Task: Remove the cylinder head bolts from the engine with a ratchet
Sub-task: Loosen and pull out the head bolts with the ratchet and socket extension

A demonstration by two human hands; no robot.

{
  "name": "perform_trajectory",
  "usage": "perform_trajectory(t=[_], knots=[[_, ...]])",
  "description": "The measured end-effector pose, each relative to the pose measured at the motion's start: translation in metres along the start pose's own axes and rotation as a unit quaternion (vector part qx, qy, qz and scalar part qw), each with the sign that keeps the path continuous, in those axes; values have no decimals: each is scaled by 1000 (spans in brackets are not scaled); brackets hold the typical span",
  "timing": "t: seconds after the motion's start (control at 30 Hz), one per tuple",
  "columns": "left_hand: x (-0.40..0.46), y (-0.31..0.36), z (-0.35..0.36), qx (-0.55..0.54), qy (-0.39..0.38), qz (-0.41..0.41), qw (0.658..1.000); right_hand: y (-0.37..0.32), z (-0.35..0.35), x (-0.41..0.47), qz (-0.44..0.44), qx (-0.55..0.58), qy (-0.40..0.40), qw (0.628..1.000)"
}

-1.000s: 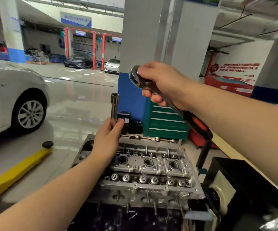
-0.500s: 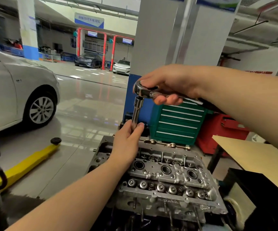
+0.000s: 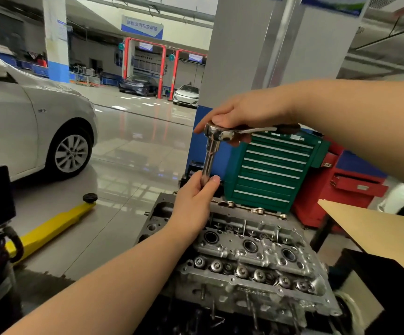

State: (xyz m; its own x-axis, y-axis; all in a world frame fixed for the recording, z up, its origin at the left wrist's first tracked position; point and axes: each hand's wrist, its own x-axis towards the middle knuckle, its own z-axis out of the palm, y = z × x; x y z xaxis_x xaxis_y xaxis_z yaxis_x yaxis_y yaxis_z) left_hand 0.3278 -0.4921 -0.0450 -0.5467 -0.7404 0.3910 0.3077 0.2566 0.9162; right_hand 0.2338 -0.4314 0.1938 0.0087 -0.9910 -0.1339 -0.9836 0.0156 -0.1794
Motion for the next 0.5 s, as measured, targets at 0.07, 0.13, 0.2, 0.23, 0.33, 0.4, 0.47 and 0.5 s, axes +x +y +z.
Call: perform_trajectory(t=[0.07,0.13,0.2,0.23,0.33,0.4,0.47,0.5], knots=[[-5,9,-2,18,6,12,1000,3,12,-1,18,-23,57,998],[-4,38,-6,-13,78,77,994,9,26,2,16,-70,163,984],[10,81,-6,-8,155,176,972,16,40,1,5,-70,282,957],[21,103,-3,42,160,210,964,20,46,-1,-3,-33,316,948],[54,156,17,297,55,210,930,34,55,-8,11,60,358,932],[68,170,28,449,0,187,874,47,56,-18,26,9,372,928],[72,172,33,589,-28,191,785,61,56,-30,-4,-69,374,925],[72,172,35,641,-36,197,741,70,57,-36,-41,-106,367,923]])
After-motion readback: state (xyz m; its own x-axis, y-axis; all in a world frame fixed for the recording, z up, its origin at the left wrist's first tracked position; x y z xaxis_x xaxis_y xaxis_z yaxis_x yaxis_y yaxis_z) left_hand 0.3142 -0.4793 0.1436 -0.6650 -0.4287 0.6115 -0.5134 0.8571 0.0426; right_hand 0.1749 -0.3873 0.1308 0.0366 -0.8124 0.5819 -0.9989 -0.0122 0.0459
